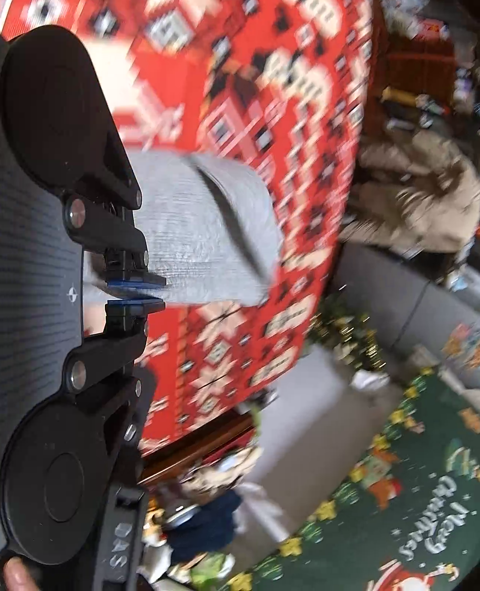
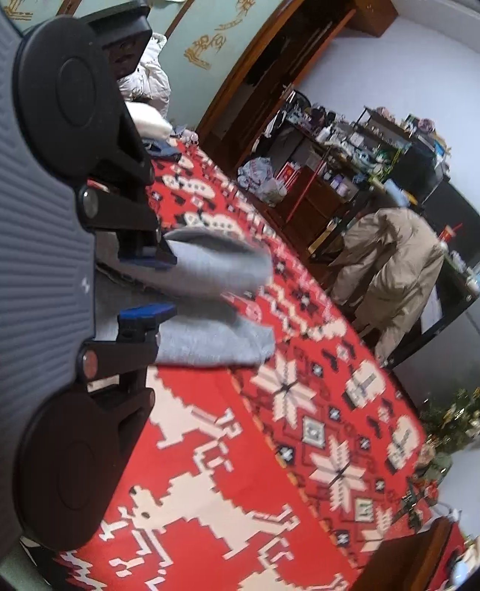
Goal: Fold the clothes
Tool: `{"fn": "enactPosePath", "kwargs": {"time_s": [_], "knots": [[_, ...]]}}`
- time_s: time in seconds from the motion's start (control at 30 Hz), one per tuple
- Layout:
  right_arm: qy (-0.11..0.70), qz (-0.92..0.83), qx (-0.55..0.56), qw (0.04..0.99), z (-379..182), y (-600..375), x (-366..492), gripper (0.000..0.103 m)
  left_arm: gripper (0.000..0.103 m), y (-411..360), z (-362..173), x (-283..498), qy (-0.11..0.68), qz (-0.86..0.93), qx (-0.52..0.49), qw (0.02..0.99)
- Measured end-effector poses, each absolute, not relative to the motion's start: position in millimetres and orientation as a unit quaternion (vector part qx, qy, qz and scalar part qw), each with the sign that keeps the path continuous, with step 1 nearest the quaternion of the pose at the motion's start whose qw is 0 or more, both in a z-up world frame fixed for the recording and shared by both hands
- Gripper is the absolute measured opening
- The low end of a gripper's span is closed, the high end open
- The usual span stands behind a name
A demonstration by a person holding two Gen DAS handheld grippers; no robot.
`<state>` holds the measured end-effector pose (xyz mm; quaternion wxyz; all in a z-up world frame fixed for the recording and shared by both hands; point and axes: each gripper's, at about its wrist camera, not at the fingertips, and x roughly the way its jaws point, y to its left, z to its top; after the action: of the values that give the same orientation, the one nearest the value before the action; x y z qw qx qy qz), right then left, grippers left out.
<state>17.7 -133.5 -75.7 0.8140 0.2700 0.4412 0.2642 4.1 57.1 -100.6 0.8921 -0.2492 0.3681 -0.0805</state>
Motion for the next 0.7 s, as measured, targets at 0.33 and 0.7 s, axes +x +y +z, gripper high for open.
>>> {"fn": "enactPosePath", "kwargs": {"time_s": [0.33,0.7], "knots": [[0.439,0.257,0.363,0.781,-124,-143,42,0.026,0.008,100,-81,-13,0.346,-0.098,-0.303,0.883],[0.437,0.251,0.347,0.791,-145,-108,65,0.036,0.008,161,-111,-2,0.348,-0.048,-0.381,0.855]]}}
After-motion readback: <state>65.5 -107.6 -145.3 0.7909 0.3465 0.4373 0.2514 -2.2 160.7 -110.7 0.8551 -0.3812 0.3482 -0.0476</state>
